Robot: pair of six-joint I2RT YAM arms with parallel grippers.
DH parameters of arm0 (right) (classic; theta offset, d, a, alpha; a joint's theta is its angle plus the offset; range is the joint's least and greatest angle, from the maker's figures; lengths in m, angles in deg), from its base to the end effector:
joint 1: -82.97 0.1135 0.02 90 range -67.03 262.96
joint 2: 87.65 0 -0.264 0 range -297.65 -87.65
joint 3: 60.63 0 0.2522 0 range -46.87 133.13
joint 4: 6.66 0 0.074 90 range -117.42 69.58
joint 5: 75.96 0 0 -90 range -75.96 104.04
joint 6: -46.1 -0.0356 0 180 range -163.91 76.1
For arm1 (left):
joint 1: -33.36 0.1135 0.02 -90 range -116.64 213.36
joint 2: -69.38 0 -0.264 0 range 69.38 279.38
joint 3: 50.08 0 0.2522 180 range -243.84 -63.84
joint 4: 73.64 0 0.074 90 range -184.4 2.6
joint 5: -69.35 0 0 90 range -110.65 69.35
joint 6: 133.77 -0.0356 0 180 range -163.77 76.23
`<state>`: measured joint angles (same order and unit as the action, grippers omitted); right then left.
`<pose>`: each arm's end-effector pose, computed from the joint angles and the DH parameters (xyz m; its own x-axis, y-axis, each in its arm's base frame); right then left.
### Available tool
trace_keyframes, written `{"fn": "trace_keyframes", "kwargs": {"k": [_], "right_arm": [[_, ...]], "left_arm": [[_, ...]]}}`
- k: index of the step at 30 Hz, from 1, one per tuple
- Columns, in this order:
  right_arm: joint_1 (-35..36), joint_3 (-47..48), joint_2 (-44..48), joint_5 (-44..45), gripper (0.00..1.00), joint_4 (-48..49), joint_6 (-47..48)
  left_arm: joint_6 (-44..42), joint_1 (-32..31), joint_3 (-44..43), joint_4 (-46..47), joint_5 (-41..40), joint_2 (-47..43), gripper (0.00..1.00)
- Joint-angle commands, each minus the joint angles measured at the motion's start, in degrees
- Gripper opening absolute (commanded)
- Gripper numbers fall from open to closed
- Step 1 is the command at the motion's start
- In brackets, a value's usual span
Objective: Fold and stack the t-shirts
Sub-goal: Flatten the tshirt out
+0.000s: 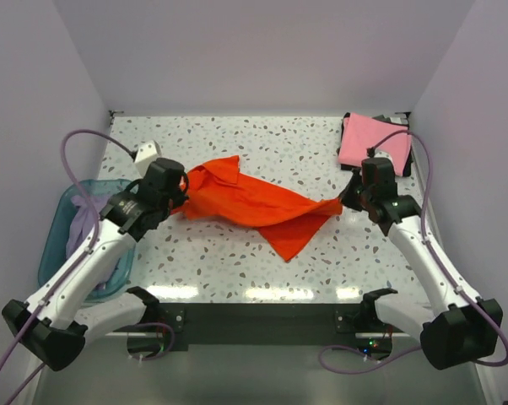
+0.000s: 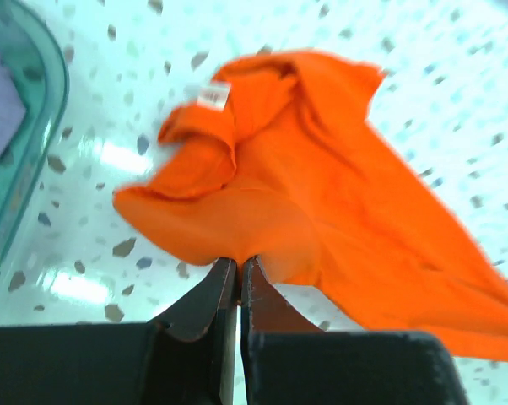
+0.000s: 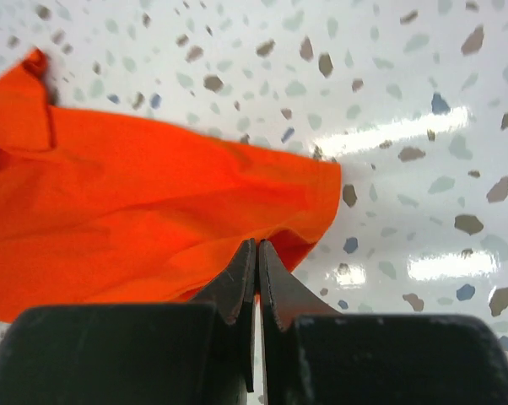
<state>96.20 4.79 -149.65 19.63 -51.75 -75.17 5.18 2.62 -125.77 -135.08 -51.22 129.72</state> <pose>0.2243 0.0492 0.2889 -0.6346 0.3815 -0.6721 0.2018 0.9213 0.3324 0.1856 -0.0893 0.3343 -0.5099 -0.4522 -0.7318 -0.3770 0.8821 -0.2824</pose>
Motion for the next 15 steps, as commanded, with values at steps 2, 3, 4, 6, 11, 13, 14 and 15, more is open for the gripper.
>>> {"fn": "trace_keyframes", "kwargs": {"k": [2, 3, 4, 6, 11, 13, 14, 15], "right_arm": [[0.04, 9.94, 3.28, 2.77, 0.0, -3.9, 2.0], [-0.05, 11.34, 3.72, 2.85, 0.0, -4.35, 2.17], [0.04, 14.14, 4.42, 2.94, 0.0, -5.31, 2.35], [-0.05, 17.06, 5.22, 3.9, 0.0, -6.45, 3.05], [-0.05, 27.52, 7.68, 5.84, 0.0, -10.15, 3.58], [0.04, 30.42, 7.68, 5.75, 0.0, -10.76, 3.84], [0.04, 33.56, 7.51, 5.84, 0.0, -11.46, 3.84], [-0.05, 35.16, 6.98, 5.75, 0.0, -11.73, 4.19]], "left_arm": [[-3.95, 0.42, -11.69, -2.68, -5.38, -3.47, 0.0], [-4.47, 0.42, -12.94, -2.68, -5.47, -3.82, 0.0], [-4.65, 0.42, -14.26, -2.68, -5.64, -4.69, 0.0], [-5.0, 0.51, -18.12, -2.86, -5.73, -5.66, 0.0], [-7.55, 0.42, -26.98, -0.14, -4.59, -9.8, 0.0], [-9.48, 0.51, -30.51, 1.1, -4.15, -9.8, 0.0], [-10.09, 0.42, -33.92, 1.36, -4.06, -9.54, 0.0], [-10.97, 0.51, -35.7, 1.54, -4.15, -9.19, 0.0]]}}
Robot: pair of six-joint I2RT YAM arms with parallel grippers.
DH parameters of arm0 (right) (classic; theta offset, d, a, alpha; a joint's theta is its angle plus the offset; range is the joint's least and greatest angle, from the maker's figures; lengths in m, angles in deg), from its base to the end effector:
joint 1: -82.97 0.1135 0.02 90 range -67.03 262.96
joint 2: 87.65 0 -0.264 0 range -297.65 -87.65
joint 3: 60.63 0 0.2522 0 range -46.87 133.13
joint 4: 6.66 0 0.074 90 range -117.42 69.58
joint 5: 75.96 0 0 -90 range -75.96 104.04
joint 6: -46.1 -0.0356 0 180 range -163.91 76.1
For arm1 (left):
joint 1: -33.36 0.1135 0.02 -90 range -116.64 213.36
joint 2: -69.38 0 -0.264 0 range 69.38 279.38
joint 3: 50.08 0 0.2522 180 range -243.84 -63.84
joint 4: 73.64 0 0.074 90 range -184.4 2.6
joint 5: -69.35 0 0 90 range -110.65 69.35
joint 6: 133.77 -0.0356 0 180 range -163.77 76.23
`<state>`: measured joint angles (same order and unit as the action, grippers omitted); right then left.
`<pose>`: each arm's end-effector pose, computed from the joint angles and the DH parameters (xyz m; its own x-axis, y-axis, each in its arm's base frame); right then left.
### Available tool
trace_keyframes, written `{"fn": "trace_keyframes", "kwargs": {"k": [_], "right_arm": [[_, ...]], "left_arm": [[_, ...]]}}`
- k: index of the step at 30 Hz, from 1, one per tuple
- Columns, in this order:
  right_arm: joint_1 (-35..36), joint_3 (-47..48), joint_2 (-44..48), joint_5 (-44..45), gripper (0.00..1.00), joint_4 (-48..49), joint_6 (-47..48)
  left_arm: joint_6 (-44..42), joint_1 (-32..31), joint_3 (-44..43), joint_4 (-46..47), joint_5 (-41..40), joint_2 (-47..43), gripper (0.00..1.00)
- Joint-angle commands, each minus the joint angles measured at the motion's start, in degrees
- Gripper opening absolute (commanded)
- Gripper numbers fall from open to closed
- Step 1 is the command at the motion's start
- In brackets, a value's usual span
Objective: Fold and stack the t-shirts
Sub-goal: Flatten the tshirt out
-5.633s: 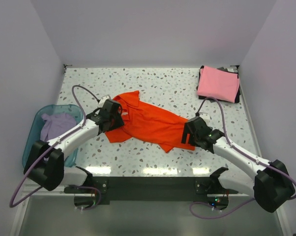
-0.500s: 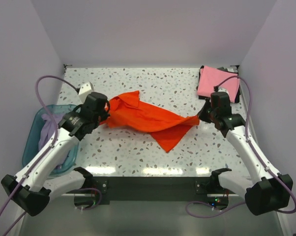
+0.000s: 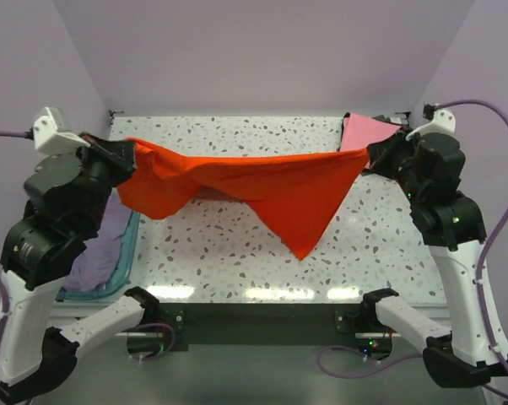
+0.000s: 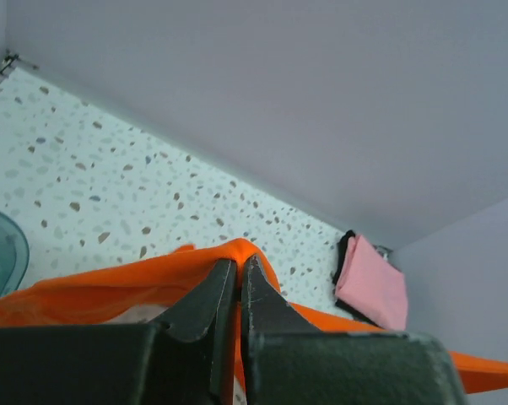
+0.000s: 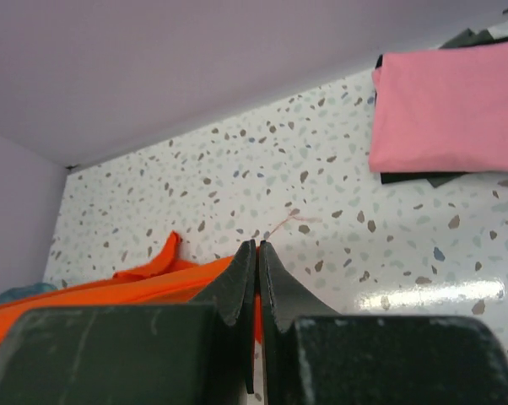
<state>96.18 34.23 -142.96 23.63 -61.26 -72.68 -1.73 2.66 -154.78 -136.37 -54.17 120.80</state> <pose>0.1664 0.0330 0.4628 -0.2546 0.4279 -0.8672 0.0615 0.9021 0.4270 0.1033 -0.0385 0.5050 -0.0762 -0.6040 -0.7933 -0.1263 0.7951 -0.5932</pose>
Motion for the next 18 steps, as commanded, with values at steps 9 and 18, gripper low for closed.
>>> {"fn": "trace_keyframes", "kwargs": {"k": [9, 18], "right_arm": [[-0.03, 18.48, -8.58, 1.32, 0.0, 0.84, 5.39], [-2.13, 20.94, -31.42, -9.49, 0.0, 16.57, 6.71]], "left_arm": [[-12.15, 0.46, -15.85, 14.31, -6.73, 7.8, 0.0], [-8.38, 16.09, -13.65, 31.73, 19.69, 29.48, 0.0]]}}
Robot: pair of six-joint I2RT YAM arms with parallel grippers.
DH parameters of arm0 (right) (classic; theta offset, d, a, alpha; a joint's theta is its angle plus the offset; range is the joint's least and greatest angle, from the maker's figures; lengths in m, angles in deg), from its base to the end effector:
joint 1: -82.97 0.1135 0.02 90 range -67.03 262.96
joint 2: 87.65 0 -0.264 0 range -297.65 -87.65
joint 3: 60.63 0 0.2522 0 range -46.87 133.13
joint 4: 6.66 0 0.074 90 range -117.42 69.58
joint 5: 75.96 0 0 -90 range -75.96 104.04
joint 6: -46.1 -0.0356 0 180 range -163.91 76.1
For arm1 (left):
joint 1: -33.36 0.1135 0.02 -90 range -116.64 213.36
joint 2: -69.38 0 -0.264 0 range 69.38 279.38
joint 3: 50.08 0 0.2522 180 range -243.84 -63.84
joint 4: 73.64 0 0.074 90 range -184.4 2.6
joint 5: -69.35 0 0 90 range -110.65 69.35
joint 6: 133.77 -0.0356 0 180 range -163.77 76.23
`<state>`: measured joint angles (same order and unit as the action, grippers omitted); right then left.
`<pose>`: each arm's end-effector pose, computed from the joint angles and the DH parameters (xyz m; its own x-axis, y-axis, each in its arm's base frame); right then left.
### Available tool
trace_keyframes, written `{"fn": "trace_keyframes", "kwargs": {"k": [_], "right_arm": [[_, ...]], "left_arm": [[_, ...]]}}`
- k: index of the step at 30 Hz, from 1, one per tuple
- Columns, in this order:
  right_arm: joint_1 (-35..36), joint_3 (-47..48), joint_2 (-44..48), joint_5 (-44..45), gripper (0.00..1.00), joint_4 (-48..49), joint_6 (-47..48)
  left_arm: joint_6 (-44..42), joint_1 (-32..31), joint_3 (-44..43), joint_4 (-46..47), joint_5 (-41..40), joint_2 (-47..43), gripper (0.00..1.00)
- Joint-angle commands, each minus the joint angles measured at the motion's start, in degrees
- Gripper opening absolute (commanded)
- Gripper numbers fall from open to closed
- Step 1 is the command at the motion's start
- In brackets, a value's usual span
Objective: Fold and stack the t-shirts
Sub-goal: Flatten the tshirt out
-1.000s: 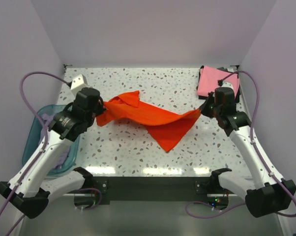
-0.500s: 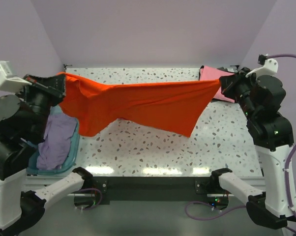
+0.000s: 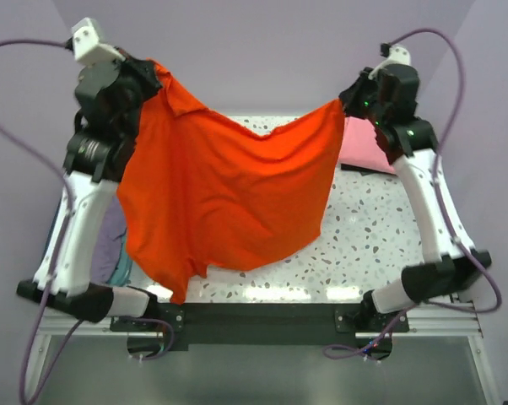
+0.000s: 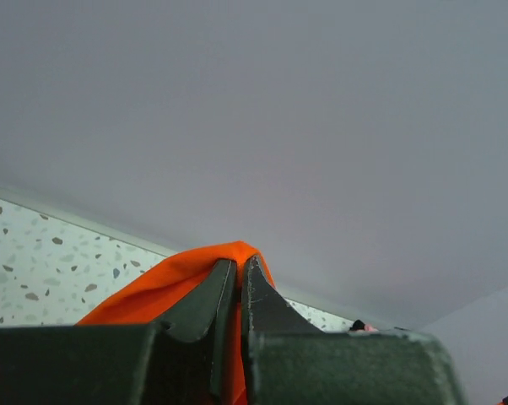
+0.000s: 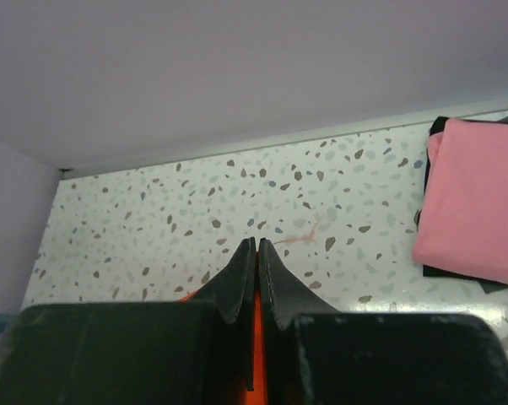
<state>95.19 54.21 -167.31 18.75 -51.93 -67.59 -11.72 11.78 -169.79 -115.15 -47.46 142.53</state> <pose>0.2807 0.0578 0.4993 -0.2098 0.3643 -0.9073 -0.0520 0.9225 0.3824 0.2126 -0.0668 0.5586 0.1169 -0.5555 -0.8232 -0.0324 0.8263 -0.5623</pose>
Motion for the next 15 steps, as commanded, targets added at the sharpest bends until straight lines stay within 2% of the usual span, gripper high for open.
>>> {"fn": "trace_keyframes", "kwargs": {"k": [1, 3, 5, 6, 7, 9, 10, 12, 13, 15], "right_arm": [[-1.42, 2.62, -11.88, -7.67, 0.0, 9.77, 1.45], [-1.86, 5.52, -16.65, -9.1, 0.0, 11.55, 1.53], [-2.29, 12.98, -24.18, -10.16, 0.0, 11.82, 1.53], [-2.3, 15.7, -26.84, -10.42, 0.0, 12.08, 1.53], [-2.65, 21.99, -28.95, -10.68, 0.0, 11.47, 1.45], [-3.44, 31.84, -34.48, -11.13, 0.0, 9.98, 1.01], [-3.7, 34.16, -35.64, -10.95, 0.0, 9.71, 0.75], [-4.93, 37.25, -36.79, -10.86, 0.0, 10.41, -0.4], [-5.63, 38.31, -36.62, -10.6, 0.0, 11.37, -0.84], [-6.25, 37.19, -34.96, -10.07, 0.0, 12.25, -1.1]], "left_arm": [[1.78, 8.3, -0.47, 12.26, 17.27, 10.41, 0.0], [2.66, 11.99, -4.07, 16.92, 22.47, 19.08, 0.0], [3.28, 13.93, -16.08, 16.33, 27.24, 26.22, 0.0], [3.37, 14.46, -21.35, 15.63, 29.16, 33.48, 0.0], [3.54, 14.81, -32.19, 15.1, 32.57, 37.03, 0.0], [4.33, 15.6, -40.61, 15.35, 34.36, 43.71, 0.0], [4.68, 16.04, -41.69, 17.09, 36.19, 43.92, 0.0], [5.56, 17.54, -36.99, 24.47, 36.65, 39.83, 0.0], [5.56, 18.15, -31.83, 26.67, 37.09, 38.14, 0.0], [4.78, 19.65, -30.72, 28.37, 37.27, 35.59, 0.0]]}}
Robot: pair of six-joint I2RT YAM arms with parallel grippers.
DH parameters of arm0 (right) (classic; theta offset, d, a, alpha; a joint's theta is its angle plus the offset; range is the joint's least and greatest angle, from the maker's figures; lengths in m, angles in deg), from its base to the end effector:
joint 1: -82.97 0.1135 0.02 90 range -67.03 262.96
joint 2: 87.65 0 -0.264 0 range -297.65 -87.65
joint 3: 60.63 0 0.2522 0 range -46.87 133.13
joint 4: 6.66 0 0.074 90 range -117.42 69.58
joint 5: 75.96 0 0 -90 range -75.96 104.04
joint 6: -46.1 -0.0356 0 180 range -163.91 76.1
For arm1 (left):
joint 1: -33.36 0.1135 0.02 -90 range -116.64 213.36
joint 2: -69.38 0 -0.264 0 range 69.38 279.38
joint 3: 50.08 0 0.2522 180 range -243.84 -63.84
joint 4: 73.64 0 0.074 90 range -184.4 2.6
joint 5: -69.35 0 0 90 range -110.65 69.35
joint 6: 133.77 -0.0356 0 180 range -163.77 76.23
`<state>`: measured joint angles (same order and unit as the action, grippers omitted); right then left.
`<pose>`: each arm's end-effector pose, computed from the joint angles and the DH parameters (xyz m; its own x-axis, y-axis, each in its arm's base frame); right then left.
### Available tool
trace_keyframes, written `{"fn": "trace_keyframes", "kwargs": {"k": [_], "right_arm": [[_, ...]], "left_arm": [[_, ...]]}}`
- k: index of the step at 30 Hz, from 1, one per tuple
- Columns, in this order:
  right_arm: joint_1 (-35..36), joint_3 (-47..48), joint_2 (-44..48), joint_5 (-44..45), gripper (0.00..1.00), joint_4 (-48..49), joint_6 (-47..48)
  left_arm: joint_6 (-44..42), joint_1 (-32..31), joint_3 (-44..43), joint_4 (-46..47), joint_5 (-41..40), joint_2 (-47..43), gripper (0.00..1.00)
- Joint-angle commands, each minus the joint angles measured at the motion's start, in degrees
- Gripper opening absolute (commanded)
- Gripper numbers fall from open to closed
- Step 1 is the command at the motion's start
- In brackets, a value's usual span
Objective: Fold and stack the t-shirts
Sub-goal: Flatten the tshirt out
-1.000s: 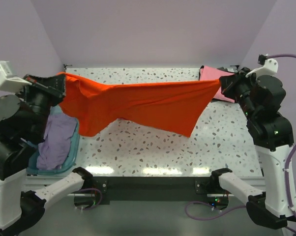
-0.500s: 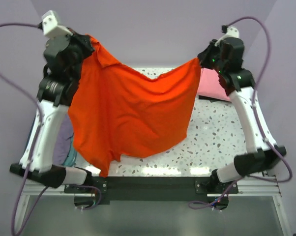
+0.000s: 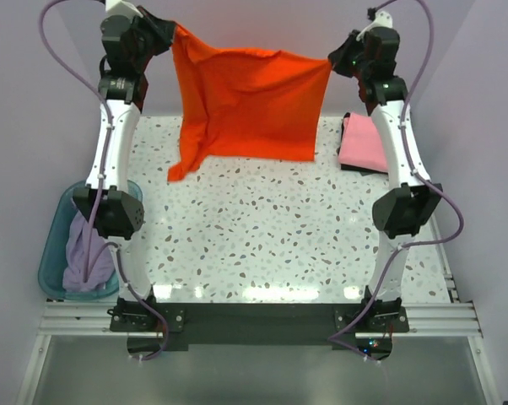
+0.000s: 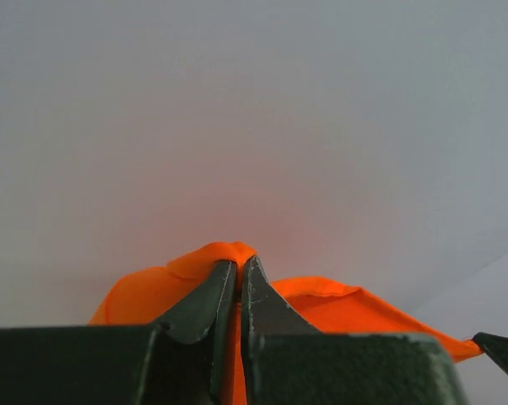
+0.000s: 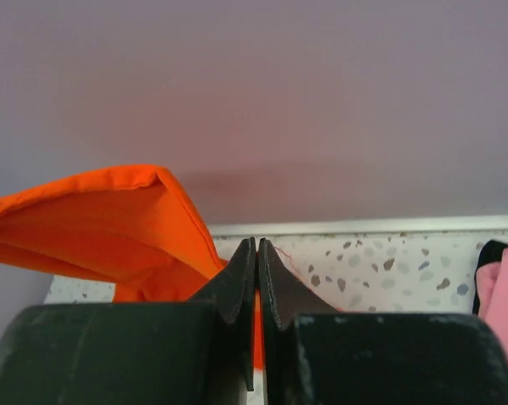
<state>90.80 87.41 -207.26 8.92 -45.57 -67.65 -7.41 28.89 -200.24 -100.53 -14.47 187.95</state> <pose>0.4750 0.0685 0.4432 -0.2546 0.3699 -0.8935 -0.1312 0.9022 0.4109 0.4684 -0.0405 0.4864 -0.0436 -0.5878 -0.8078 0.1970 0.7877 -0.5838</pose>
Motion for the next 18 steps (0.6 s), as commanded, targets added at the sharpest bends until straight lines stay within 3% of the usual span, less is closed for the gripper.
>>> {"fn": "trace_keyframes", "kwargs": {"k": [1, 6, 8, 12, 15, 18], "right_arm": [[-2.21, 2.49, 6.05, -0.15, 0.0, 6.59, -1.04], [-2.91, -12.33, 11.32, -0.76, 0.0, 8.62, -1.39], [-2.91, -18.23, 14.13, -0.76, 0.0, 9.32, -2.0], [-2.91, -38.59, 19.93, 0.03, 0.0, 11.52, -3.23], [-3.0, -51.16, 23.1, -0.32, 0.0, 12.49, -4.64], [-2.91, -62.77, 24.78, -0.67, 0.0, 13.63, -5.78]], "left_arm": [[0.38, 3.06, -0.1, 13.22, 4.81, -10.45, 0.0], [-1.29, 3.94, 9.64, 13.21, 4.72, -18.0, 0.0], [-0.59, 3.94, 18.77, 13.21, 4.72, -20.81, 0.0], [3.45, 3.77, 42.66, 16.37, 4.99, -31.88, 0.0], [8.63, 3.77, 67.92, 17.61, 2.71, -39.97, 0.0], [12.76, 3.68, 84.12, 15.77, -2.2, -46.74, 0.0]]}}
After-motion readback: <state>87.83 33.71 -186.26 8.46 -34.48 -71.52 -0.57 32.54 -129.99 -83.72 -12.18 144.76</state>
